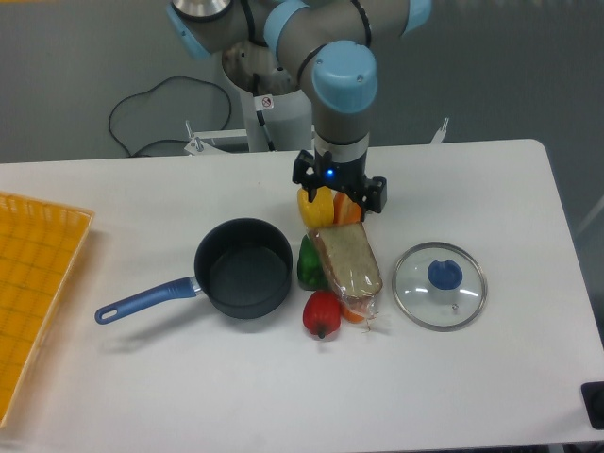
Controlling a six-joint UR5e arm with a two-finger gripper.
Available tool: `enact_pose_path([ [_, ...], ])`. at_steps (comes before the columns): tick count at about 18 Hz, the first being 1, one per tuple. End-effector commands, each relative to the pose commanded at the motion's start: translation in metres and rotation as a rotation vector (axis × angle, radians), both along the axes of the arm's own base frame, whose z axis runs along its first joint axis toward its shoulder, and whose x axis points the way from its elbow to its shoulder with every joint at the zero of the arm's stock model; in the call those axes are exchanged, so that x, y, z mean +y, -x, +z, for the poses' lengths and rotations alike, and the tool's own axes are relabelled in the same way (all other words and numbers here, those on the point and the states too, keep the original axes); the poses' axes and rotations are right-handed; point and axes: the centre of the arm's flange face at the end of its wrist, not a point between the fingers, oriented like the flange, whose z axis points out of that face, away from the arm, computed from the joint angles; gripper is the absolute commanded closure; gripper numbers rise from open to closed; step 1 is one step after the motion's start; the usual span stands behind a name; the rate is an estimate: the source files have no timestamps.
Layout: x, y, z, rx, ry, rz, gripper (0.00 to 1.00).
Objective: Pick up the toast
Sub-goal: 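Lower the gripper onto the end of the bagged toast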
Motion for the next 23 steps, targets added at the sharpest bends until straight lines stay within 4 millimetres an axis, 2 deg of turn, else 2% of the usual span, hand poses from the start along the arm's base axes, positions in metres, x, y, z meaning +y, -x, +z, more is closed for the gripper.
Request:
enact_pose_path([
  [13,0.026,-0.016,-0.031,0.012,0.008,-0.013,0.00],
  [23,0.027,-0.014,-0.044,0.022,0.034,-0.003,0.00],
])
